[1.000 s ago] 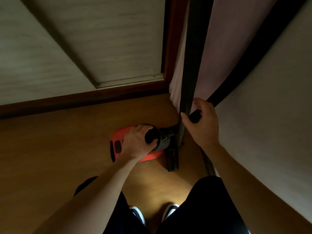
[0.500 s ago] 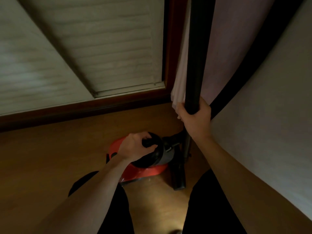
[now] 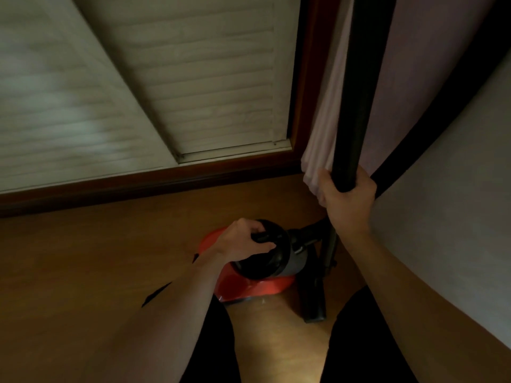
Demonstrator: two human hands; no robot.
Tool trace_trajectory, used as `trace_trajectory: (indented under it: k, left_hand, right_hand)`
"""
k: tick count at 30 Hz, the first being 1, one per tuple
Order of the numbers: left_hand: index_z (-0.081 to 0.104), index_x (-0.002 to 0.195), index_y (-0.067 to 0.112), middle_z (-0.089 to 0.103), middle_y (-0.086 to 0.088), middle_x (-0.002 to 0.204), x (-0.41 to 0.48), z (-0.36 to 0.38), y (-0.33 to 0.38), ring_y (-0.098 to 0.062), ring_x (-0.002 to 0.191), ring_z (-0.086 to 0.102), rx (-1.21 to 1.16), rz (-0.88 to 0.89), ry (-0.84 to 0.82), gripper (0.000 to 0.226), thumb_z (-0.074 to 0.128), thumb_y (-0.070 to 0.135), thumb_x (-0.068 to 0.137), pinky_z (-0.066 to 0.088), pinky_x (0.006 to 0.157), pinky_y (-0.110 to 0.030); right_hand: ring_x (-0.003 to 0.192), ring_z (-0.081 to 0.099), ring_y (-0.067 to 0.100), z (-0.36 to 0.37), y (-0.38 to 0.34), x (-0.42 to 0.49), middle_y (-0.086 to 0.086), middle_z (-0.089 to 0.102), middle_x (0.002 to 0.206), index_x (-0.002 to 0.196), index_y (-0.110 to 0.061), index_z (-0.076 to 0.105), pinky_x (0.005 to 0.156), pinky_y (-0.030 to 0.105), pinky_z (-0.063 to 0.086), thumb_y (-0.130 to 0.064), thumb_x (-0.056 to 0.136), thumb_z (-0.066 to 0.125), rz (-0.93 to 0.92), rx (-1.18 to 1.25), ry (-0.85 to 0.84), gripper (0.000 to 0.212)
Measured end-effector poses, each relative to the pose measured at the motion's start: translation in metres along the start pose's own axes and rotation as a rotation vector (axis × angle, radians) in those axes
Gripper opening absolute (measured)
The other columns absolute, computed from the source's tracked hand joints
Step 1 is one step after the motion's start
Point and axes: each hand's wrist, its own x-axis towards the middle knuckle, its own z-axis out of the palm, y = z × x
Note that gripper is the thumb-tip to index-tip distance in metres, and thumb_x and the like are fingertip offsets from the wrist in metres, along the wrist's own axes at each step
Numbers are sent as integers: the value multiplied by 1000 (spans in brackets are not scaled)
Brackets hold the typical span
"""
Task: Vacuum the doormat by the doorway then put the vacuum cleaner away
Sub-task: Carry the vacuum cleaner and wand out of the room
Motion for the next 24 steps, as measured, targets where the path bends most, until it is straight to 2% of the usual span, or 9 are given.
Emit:
trace_trajectory:
  k: [4,7,9,12,15,18,22,24]
  left_hand:
    - [71,83,16,69,7,76,-9,-2,1,-5,66,68,-60,6,-8,18,77,33,86,50,52,-21]
    - [72,86,15,72,2,83,-17,-6,-3,-4,68,69,-103,18,9,16,76,30,87,53,54,-24]
    - [73,87,17,74,1,88,-24,-10,-5,-6,77,71,-119,39,25,13,75,30,89,60,64,-29]
    - [73,83,28,72,14,79,-33,-13,-2,-1,72,70,-178,63,56,7,74,29,90,52,58,-19]
    - [71,79,28,67,17,63,-38,-19,5,0,57,65,-204,65,97,12,74,27,91,45,51,-15]
    - [73,85,22,65,17,57,-44,-27,13,1,50,60,-224,66,108,8,72,27,92,42,47,-14]
    - [74,85,20,67,9,63,-50,-39,21,-8,55,65,-218,90,154,11,73,30,91,46,50,-21]
    - [75,86,14,68,8,64,-53,-47,25,-6,57,66,-201,99,206,15,73,28,91,46,51,-19]
  right_hand:
    - [59,52,3,4,-3,-5,-2,54,64,67,-21,53,56,18,48,-16,95,71,-12,-27,0,34]
    - [61,53,2,6,-8,-9,-6,55,65,67,-30,53,59,16,47,-16,94,72,-22,-19,-3,36]
    - [60,52,0,7,-13,-10,-3,54,65,66,-27,52,58,15,46,-17,94,72,-51,-27,-22,36]
    - [58,52,1,11,-19,-12,1,53,63,64,-26,49,56,15,44,-16,94,72,-82,-60,-63,39]
    - [60,56,13,15,-25,-10,13,57,65,65,-27,50,56,22,48,-17,93,72,-107,-62,-91,37]
    - [61,57,17,18,-32,-6,18,59,67,67,-26,52,56,25,48,-18,93,72,-125,-74,-101,34]
    - [69,64,32,23,-44,3,22,65,76,79,-11,64,59,33,54,-29,92,73,-119,-31,-131,24]
    - [74,64,33,26,-55,9,19,65,80,86,-16,64,64,35,56,-31,93,73,-140,-28,-146,19]
